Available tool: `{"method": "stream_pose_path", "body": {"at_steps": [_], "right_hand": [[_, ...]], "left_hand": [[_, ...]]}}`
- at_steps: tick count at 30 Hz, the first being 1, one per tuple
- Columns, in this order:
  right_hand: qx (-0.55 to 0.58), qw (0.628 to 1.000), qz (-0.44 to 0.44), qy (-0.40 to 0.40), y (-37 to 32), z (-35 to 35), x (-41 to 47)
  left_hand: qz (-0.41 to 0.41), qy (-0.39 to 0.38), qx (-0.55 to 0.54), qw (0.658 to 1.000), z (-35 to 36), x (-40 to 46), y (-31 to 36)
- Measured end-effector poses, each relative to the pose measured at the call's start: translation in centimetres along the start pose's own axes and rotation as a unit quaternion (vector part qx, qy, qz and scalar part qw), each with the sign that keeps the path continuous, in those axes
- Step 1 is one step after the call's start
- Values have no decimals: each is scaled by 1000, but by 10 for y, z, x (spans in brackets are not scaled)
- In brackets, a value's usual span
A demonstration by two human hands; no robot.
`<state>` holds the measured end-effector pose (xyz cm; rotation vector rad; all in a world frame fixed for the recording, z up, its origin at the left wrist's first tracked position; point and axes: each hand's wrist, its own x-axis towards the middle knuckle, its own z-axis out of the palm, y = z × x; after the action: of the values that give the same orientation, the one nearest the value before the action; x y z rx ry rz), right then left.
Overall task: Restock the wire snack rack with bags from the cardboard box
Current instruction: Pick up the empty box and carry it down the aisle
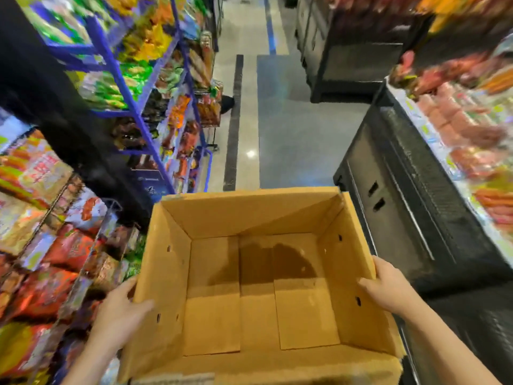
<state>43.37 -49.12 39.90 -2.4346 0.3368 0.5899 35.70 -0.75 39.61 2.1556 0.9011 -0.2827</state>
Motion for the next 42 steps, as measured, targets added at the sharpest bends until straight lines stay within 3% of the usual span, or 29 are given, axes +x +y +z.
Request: {"method": "stream_pose_path", "body": {"at_steps": [7, 18, 25, 31, 36, 42], "right_hand": [[12, 999, 19, 23, 6, -60, 54], [-4, 999, -7, 33, -66, -140, 204], [-7, 999, 2, 34, -139, -173, 340], [6, 998, 14, 59, -208, -222, 436], [22, 996, 23, 77, -244, -250, 521], [20, 998, 20, 64, -283, -285, 652]], "left_hand": [[29, -19, 31, 999, 22, 47, 102], [124, 29, 41, 991, 35, 151, 216], [152, 31, 57, 986, 35, 290, 310], [206, -31, 37, 977, 23, 403, 408], [196, -34, 6, 980, 35, 490, 485], [200, -38, 62, 977, 59, 592, 585]]}}
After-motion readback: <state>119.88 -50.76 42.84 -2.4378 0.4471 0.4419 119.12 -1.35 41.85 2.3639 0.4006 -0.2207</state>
